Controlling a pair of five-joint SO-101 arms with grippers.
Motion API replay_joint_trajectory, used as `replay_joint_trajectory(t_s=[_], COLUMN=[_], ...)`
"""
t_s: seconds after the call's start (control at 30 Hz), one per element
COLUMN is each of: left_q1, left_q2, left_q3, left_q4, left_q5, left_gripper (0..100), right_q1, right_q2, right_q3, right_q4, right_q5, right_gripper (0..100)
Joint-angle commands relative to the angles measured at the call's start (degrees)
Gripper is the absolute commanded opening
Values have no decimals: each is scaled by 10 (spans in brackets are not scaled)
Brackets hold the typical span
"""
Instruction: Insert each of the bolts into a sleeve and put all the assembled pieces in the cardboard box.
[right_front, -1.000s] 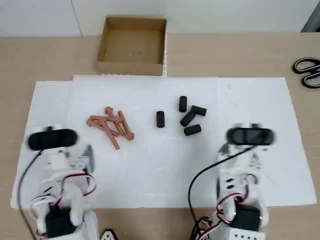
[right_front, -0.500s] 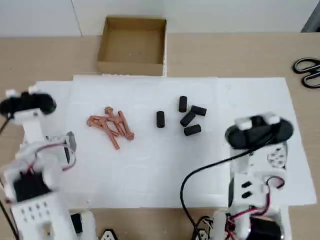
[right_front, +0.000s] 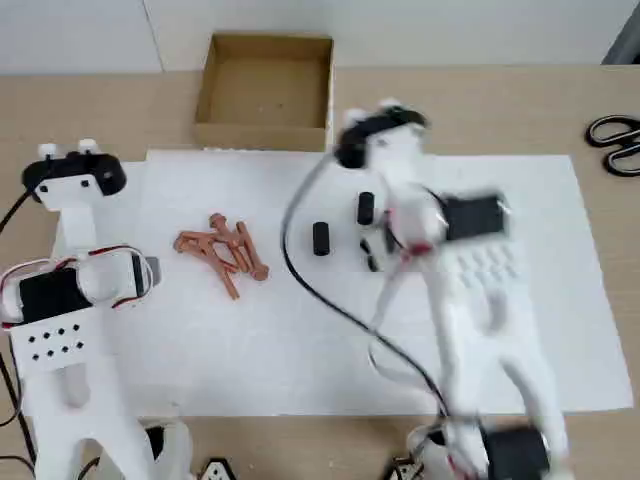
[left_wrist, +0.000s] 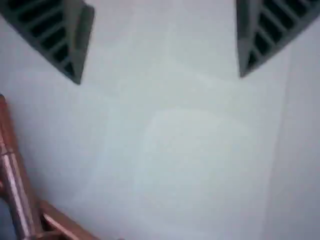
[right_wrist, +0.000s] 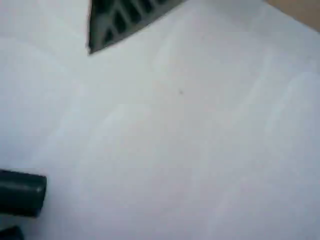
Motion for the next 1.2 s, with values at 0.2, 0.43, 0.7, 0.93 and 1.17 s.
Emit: replay_joint_trajectory(t_s=[0.2, 0.43, 0.7, 0.93, 1.17], left_q1=[2, 2, 4, 4, 4], left_q2=[2, 2, 2, 2, 3], left_q3=[-27, -26, -25, -24, -24], left_q4=[7, 7, 17, 17, 17], left_q5=[2, 2, 2, 2, 2], left_gripper=[194, 194, 194, 194, 194], right_q1=[-52, -65, -100, -103, -112], right_q2=[184, 333, 414, 426, 426], right_q3=[-191, -283, -322, -323, -322], right_q4=[-22, -32, -33, -55, -73], right_q5=[-58, -113, -138, -159, -190], right_gripper=[191, 191, 191, 190, 190])
